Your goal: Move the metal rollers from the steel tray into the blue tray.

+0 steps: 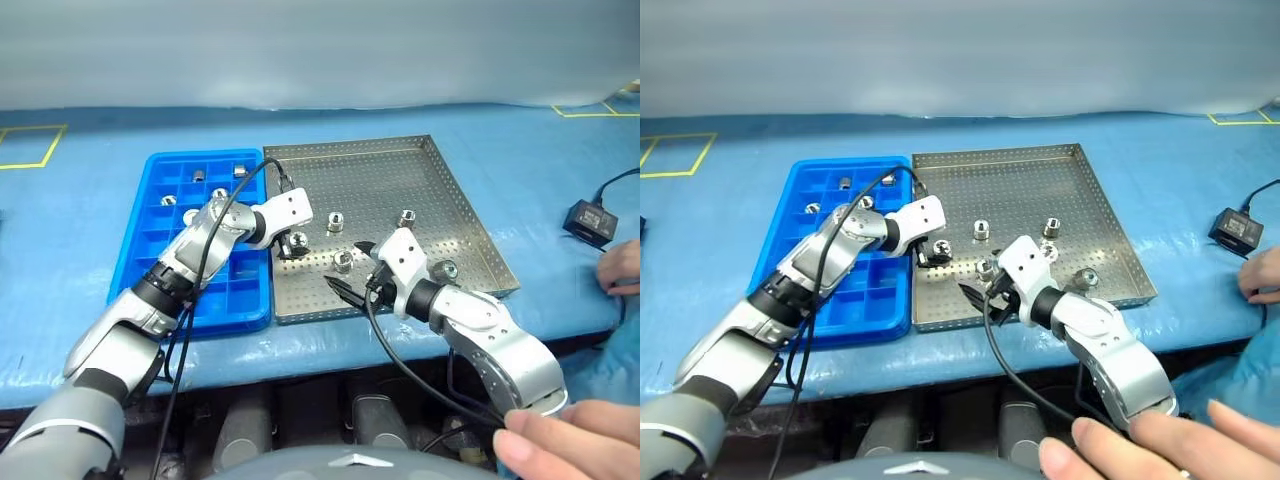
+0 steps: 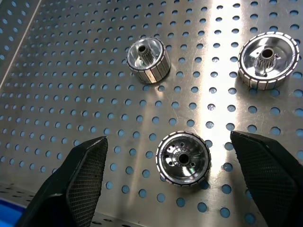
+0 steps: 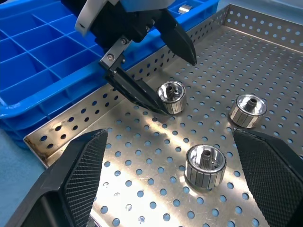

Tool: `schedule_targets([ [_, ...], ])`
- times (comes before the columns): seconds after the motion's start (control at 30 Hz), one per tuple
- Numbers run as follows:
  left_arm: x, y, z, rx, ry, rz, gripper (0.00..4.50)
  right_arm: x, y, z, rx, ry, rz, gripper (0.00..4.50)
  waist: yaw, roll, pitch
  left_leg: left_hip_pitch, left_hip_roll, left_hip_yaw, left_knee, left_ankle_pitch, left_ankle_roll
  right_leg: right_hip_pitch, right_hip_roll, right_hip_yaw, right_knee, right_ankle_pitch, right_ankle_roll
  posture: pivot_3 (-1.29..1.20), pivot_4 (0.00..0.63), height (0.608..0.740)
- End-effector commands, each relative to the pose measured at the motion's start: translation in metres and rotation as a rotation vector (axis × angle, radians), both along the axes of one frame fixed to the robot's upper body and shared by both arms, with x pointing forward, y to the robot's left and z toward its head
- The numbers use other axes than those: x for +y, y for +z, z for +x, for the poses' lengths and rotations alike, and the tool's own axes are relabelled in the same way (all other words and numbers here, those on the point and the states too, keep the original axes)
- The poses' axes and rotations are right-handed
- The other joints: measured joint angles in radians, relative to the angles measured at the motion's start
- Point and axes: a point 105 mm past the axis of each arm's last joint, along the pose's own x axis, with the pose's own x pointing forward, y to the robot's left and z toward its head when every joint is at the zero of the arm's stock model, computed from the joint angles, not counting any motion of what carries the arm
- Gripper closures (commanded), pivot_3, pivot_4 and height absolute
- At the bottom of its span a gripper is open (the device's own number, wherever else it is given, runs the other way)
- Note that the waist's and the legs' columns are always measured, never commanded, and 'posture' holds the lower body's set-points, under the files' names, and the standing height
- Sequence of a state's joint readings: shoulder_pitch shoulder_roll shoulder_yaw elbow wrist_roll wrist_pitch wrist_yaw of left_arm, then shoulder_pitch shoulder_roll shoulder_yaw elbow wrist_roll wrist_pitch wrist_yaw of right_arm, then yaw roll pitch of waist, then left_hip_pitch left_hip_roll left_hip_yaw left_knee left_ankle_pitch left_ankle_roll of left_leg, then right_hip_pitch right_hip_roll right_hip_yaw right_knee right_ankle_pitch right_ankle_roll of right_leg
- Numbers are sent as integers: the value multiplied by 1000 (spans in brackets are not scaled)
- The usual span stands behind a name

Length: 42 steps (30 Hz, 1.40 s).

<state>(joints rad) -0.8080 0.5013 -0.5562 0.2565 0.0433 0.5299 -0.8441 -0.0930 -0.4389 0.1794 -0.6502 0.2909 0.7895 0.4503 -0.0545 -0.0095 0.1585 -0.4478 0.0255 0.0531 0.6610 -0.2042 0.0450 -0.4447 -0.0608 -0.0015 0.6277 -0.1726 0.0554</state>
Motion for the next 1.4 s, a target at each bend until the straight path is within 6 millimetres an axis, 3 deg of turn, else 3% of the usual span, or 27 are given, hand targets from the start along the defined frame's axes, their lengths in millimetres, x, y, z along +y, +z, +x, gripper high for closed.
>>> schedule_targets([
  [0.03, 5, -5, 6, -11, -1, 72, 0, 2, 16, -2, -73, -4, 26, 31, -7, 0, 0, 0, 0, 0, 0, 0, 0, 0, 0, 0, 0, 0, 0, -181, 150, 740],
  [0.17, 10, -12, 9, -3, 17, 112, 0, 1, 15, -1, -76, -20, 28, 31, -21, 0, 0, 0, 1, 0, 1, 0, 0, 0, 0, 0, 1, 0, 0, -181, 150, 740],
  [0.27, 11, -16, 9, 3, 19, 124, 639, 2, 15, 1, -77, -25, 29, 0, -31, 0, 0, 1, 1, 0, 0, 0, 0, 0, 0, 1, 1, 0, 0, -177, 150, 740],
  [0.37, 13, -17, 7, 2, 9, 138, 1580, 1, 16, 3, -78, -30, 28, 0, -35, 0, 0, 1, 2, 0, 0, 0, 0, 0, 1, 1, 2, 0, 0, -170, 150, 740],
  [0.47, 15, -15, 7, 0, 20, 130, 1580, 2, 15, 6, -78, -33, 27, 0, -38, 0, 0, 1, 2, 1, 1, 0, 0, 0, 1, 1, 2, 0, 0, -164, 150, 740],
  [0.53, 16, -14, 7, -2, 28, 120, 1897, 3, 15, 7, -77, -30, 25, 0, -39, 0, 0, 2, 2, 1, 1, 0, 0, 0, 1, 2, 2, 0, 0, -159, 150, 740],
  [0.67, 15, -11, 7, 3, 42, 82, 3038, 7, 15, 8, -76, -14, 17, 0, -38, 1, 0, 2, 2, 2, 1, 0, 0, 0, 1, 2, 3, 0, 0, -146, 150, 740],
  [1.03, 15, 5, 9, -8, 86, -30, 3038, 10, 10, 16, -63, -14, -7, 0, -33, 1, 0, 2, 2, 2, 3, 0, 0, -1, 0, 3, 5, 1, 1, -121, 150, 740],
  [1.4, 20, 8, 7, -21, 68, -10, 3038, 17, 9, 17, -63, 8, -4, 0, -23, 1, 0, 2, 1, 4, 4, 0, 1, 0, 0, 6, 5, 2, 2, -115, 150, 740],
])
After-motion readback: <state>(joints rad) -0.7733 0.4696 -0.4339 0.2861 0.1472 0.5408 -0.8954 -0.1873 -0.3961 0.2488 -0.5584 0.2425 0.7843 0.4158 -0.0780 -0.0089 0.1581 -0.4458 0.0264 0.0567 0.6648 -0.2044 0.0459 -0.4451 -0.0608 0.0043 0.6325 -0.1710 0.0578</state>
